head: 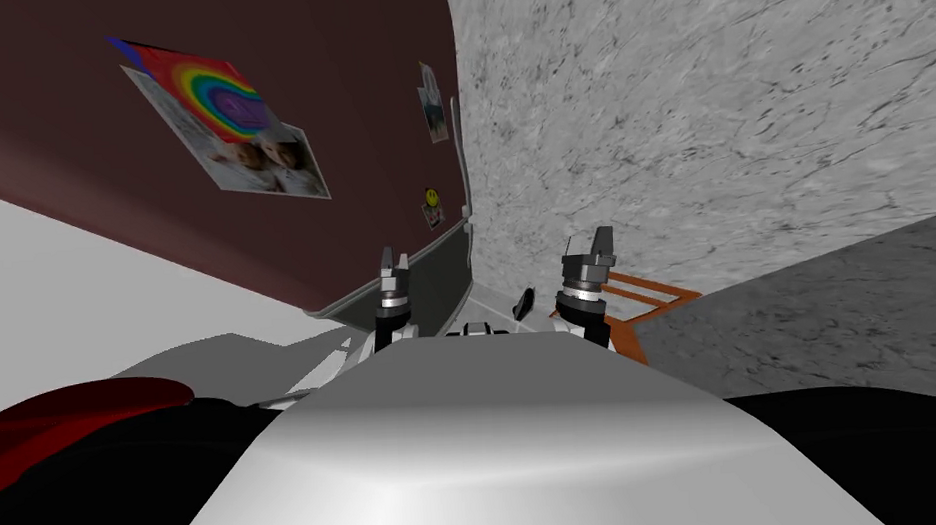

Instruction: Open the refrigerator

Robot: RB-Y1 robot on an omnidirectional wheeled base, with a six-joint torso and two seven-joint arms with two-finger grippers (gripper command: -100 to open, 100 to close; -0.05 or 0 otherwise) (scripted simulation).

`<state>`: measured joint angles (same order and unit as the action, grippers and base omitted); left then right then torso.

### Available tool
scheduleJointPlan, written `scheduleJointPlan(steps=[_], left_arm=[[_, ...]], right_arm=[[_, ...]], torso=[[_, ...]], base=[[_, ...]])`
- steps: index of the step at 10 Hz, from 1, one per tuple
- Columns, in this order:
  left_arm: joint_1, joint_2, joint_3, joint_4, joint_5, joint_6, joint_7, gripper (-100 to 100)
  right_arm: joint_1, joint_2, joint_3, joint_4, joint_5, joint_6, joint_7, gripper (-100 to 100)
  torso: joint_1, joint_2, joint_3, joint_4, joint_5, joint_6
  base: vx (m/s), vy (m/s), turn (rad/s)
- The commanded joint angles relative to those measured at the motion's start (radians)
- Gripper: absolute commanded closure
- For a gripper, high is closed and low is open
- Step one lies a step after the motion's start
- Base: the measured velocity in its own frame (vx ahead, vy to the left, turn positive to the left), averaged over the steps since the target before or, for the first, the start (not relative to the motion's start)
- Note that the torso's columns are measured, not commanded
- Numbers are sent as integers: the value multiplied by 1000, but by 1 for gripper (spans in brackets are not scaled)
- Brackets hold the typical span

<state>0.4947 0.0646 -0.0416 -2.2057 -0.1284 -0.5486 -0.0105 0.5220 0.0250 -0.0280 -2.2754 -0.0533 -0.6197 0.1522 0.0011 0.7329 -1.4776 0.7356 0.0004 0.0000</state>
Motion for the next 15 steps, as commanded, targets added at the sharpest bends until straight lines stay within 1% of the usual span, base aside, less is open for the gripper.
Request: scheduleJointPlan(steps=[1,3,4,5,8,13,14,15], left_arm=[[22,60,-16,-9,-5,-6,6,-100],[45,104,-32,-17,-8,-13,12,-100],[58,126,-40,-21,-10,-16,16,-100],[58,126,-40,-21,-10,-16,16,-100],[58,126,-40,-21,-10,-16,16,-100],[58,126,-40,-21,-10,-16,16,-100],[25,128,-28,15,-28,0,16,-100],[10,129,-22,31,-37,7,15,-100]], right_arm=[[0,0,0,0,0,0,0,0],[0,0,0,0,0,0,0,0],[0,0,0,0,0,0,0,0],[0,0,0,0,0,0,0,0],[-1,0,0,0,0,0,0,0],[0,0,0,0,0,0,0,0],[0,0,0,0,0,0,0,0],[-1,0,0,0,0,0,0,0]], torso=[[0,1,0,1,0,0],[1,3,1,2,0,0],[-6,8,3,3,-1,0],[-8,11,5,4,-2,0],[2,7,3,3,1,0],[-1,6,2,3,0,0],[-2,5,1,2,-1,0],[-3,4,1,2,-1,1]], base=[[164,60,211],[167,37,218],[64,-84,237],[36,-42,126],[2,-3,8],[1,-1,3],[6,-26,-85],[12,-30,-116]])
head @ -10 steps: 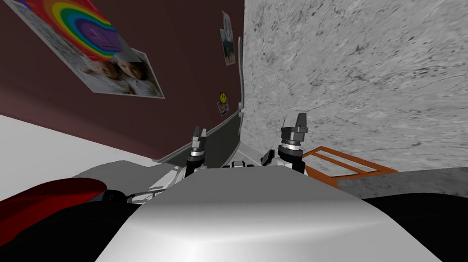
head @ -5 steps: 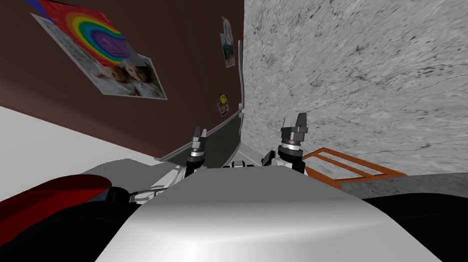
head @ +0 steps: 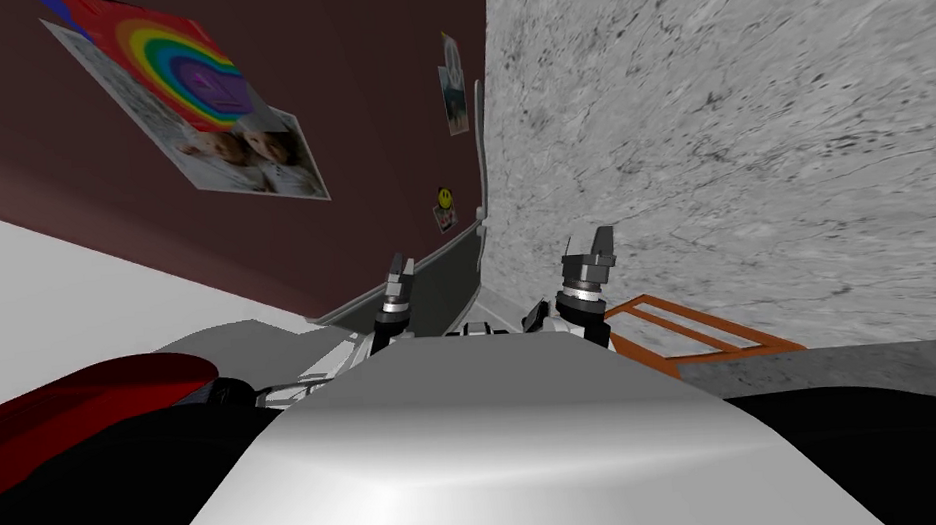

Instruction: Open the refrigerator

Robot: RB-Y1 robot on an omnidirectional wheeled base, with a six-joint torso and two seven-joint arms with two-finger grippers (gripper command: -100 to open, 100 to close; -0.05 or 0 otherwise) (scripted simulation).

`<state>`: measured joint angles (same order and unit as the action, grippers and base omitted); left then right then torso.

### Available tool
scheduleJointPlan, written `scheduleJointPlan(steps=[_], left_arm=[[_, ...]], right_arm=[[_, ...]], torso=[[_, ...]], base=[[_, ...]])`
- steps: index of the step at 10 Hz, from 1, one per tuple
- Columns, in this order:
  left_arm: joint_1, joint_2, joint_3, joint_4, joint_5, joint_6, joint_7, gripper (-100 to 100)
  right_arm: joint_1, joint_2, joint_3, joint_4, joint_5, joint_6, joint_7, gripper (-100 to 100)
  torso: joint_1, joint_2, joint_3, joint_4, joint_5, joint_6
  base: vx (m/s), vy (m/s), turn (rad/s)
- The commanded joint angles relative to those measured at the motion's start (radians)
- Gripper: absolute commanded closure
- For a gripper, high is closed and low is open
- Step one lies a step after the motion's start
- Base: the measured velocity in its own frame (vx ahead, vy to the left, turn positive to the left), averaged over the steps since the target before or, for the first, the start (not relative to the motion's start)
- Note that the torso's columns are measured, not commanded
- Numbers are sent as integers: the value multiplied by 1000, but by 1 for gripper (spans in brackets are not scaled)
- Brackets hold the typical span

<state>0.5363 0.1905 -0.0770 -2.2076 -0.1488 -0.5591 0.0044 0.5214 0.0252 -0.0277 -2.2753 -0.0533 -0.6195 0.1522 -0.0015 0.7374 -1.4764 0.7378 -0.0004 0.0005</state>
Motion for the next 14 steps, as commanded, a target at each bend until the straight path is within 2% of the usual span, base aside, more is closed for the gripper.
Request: scheduleJointPlan(steps=[1,5,10,11,14], left_arm=[[-50,4,20,52,-27,26,0,-100],[-139,9,56,147,-78,69,-1,-100],[-282,17,112,296,-161,137,-4,-100],[-282,17,112,300,-161,137,-4,-100],[-374,22,150,398,-216,185,-5,-100]], right_arm=[[0,0,0,0,0,0,0,0],[0,0,0,0,0,0,0,0],[0,0,0,0,0,0,0,0],[0,0,0,0,0,0,0,0],[0,0,0,0,0,0,0,0]], torso=[[0,0,0,0,0,0],[1,0,0,0,0,-1],[3,-8,-5,-2,1,2],[4,-12,-7,-4,1,2],[8,-22,-14,-8,4,5]], base=[[16,-33,-68],[20,-38,-95],[15,-50,-110],[11,-36,-39],[12,-46,-121]])
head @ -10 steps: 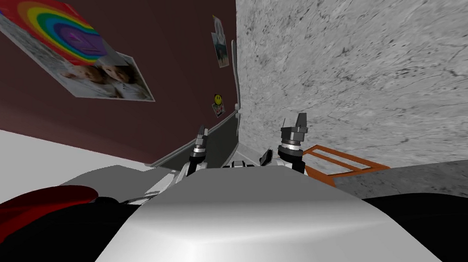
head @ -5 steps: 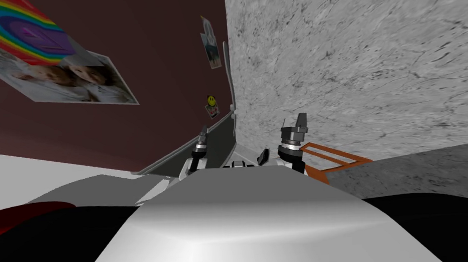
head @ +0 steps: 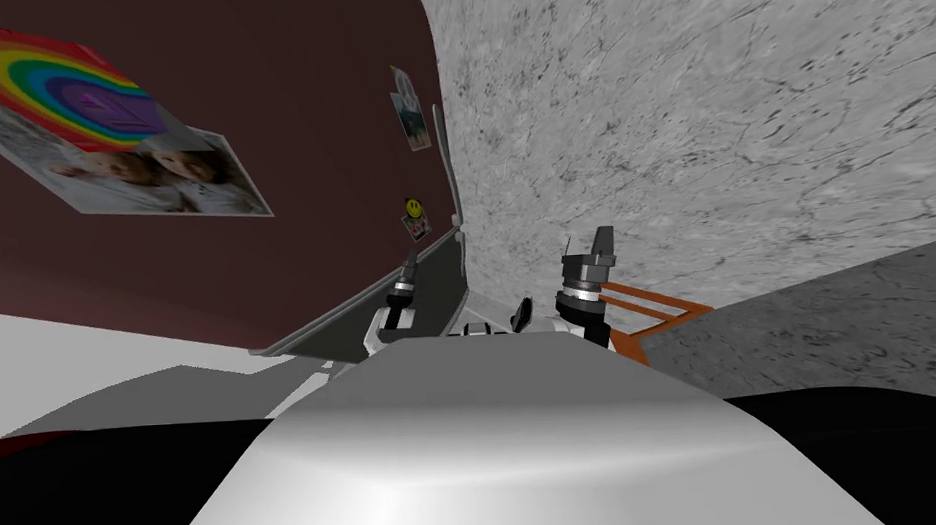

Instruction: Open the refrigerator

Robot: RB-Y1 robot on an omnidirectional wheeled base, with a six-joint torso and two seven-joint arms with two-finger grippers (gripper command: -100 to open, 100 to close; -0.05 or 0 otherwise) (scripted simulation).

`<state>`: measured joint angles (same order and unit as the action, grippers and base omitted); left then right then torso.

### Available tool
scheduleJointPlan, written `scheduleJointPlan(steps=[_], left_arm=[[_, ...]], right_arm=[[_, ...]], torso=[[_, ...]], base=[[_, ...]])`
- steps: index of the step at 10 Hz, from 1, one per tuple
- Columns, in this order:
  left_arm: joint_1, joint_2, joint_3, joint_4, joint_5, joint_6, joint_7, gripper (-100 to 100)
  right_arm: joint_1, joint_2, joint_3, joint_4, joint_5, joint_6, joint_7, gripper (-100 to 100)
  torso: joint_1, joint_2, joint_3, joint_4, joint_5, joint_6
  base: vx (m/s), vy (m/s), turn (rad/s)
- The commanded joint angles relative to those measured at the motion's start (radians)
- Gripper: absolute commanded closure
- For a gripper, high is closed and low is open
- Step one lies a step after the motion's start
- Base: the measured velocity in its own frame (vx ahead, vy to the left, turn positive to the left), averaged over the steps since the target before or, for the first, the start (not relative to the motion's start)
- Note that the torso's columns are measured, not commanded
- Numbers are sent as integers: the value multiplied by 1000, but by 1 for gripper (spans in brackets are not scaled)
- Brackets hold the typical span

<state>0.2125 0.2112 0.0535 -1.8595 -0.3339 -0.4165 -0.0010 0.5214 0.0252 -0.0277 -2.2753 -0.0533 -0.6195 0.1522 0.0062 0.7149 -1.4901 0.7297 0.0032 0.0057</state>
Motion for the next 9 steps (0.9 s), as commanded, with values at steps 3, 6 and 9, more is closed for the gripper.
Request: scheduleJointPlan(steps=[3,6,9], left_arm=[[-91,3,33,103,-50,60,0,-100],[-160,6,60,177,-88,96,-1,-100],[-198,7,74,233,-107,114,-2,-100]], right_arm=[[0,0,0,0,0,0,0,0],[0,0,0,0,0,0,0,0],[0,0,0,0,0,0,0,0]], torso=[[3,-8,-5,-2,1,3],[5,-17,-11,-3,1,5],[6,-31,-19,-6,1,11]], base=[[4,-33,-58],[2,-24,-68],[0,-33,-46]])
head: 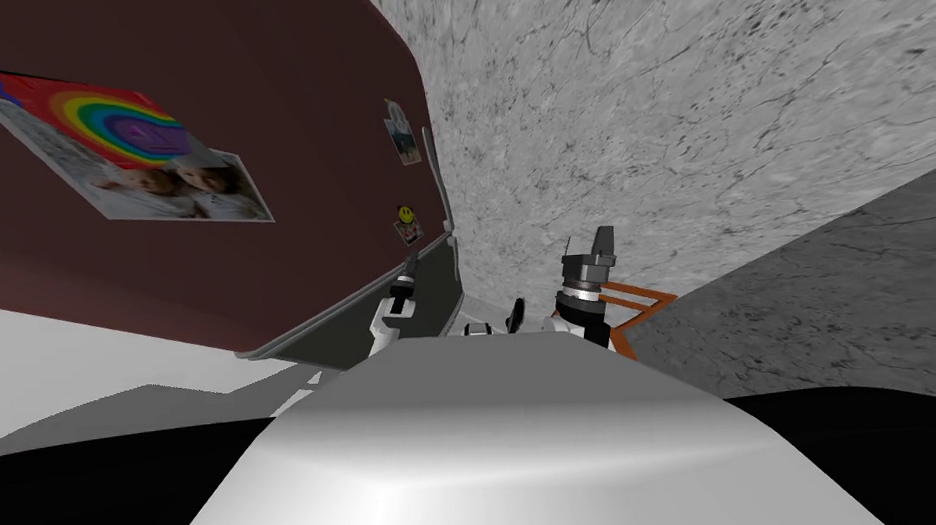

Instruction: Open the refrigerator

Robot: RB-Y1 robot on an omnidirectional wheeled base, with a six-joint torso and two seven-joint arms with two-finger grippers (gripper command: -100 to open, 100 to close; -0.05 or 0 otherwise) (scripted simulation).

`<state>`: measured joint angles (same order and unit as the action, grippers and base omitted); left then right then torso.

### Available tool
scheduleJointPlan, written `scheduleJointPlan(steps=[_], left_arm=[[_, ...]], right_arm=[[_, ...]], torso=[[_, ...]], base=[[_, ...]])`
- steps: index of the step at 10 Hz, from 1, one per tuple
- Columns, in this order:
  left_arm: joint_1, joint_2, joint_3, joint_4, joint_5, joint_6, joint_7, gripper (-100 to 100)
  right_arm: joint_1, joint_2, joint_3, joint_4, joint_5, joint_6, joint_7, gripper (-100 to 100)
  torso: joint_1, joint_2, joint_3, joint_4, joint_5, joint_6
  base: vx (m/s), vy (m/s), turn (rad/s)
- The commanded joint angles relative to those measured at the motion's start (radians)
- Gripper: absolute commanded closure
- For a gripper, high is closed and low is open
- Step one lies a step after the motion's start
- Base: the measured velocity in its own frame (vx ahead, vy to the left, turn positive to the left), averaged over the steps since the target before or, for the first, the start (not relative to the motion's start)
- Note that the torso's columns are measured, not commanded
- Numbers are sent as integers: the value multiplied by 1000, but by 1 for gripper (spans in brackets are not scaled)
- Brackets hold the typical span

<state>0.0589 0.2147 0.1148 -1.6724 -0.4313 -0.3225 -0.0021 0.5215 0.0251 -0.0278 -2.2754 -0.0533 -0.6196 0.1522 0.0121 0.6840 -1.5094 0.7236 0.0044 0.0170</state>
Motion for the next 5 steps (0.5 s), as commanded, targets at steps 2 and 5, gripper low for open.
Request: scheduleJointPlan(steps=[2,5], left_arm=[[-81,5,26,92,-29,39,-2,-100],[-144,7,54,177,-66,77,-3,-100]], right_arm=[[0,0,0,0,0,0,0,0],[0,0,0,0,0,0,0,0]], torso=[[3,-9,-5,-2,1,4],[8,-18,-11,-4,3,6]], base=[[10,-39,-59],[-3,-19,-71]])
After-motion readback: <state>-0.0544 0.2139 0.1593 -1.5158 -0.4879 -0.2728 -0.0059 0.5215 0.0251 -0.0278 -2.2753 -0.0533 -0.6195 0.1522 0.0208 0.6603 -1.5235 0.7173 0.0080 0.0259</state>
